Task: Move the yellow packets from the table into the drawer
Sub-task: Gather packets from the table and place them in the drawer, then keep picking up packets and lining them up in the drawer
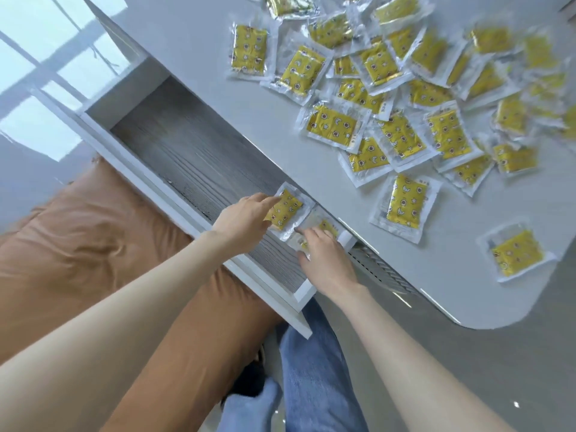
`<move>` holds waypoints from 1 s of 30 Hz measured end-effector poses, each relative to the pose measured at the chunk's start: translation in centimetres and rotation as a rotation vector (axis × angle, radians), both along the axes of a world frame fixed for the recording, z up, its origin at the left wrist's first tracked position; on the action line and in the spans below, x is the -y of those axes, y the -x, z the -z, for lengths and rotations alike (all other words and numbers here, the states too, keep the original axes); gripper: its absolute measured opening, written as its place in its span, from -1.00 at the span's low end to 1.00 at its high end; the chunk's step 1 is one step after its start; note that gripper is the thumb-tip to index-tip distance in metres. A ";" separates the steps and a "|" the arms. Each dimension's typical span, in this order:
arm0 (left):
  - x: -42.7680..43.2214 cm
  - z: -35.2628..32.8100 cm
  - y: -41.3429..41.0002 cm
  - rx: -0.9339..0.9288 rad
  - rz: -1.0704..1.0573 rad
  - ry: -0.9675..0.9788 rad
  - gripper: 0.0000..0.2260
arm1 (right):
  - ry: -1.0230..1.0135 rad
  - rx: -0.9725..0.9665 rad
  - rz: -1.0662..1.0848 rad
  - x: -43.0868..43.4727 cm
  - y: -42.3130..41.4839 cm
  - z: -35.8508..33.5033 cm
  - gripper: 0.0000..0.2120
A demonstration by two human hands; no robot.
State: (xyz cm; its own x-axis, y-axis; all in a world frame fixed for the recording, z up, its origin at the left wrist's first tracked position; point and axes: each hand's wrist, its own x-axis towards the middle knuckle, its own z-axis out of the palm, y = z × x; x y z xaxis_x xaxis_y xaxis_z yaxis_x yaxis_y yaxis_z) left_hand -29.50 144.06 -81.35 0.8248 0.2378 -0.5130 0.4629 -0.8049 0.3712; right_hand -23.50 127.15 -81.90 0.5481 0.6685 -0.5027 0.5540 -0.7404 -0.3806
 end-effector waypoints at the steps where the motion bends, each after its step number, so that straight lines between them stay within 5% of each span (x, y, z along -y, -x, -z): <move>1: 0.0 -1.8 0.5 0.008 -0.038 0.013 -0.51 | -0.021 -0.011 0.005 0.1 0.3 -1.6 -0.58; 18: 7.9 -31.5 5.2 0.316 -0.217 0.122 -0.53 | -0.226 0.069 0.252 12.1 2.2 -30.5 -0.66; 30: 23.5 -39.5 -1.6 0.352 -0.183 0.268 -0.53 | -0.332 0.149 0.424 27.6 -2.8 -40.3 -0.64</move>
